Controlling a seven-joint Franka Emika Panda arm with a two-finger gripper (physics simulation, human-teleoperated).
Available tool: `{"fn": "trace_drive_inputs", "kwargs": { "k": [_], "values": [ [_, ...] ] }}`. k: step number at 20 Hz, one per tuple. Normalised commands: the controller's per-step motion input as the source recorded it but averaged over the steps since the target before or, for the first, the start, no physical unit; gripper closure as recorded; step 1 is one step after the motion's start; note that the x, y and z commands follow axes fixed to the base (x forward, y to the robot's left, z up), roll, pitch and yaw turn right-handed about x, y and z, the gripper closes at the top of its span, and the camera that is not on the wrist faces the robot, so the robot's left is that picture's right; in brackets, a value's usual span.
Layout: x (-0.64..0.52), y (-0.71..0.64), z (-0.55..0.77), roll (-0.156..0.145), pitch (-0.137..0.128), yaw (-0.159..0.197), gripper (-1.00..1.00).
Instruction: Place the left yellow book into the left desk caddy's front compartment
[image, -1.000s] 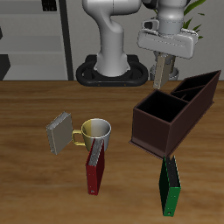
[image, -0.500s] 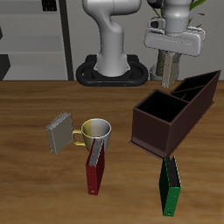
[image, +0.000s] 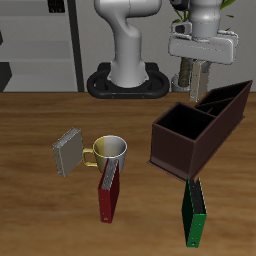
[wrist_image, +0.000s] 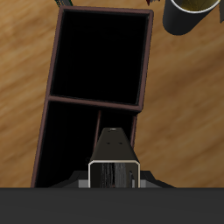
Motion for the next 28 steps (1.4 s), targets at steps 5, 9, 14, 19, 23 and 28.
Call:
{"fn": "trace_drive_inputs", "kwargs": {
  "k": [5,9,14,19,23,28],
  "values": [
    [0.14,-0.01,-0.13,-0.012,0.017,0.009,1.0],
    [0.03,0.01,-0.18,0.018,0.025,0.017,1.0],
    [0.04,0.0,-0.13,0.01,0.023,0.01,1.0],
    [0.1,-0.02,-0.19,0.004,0.029,0.016,1.0],
    [0.05,-0.07,-0.15,-0.012,0.03,-0.009,1.0],
    [0.09,0.03,-0.29,0.011,0.047,0.01,1.0]
  ]
}}
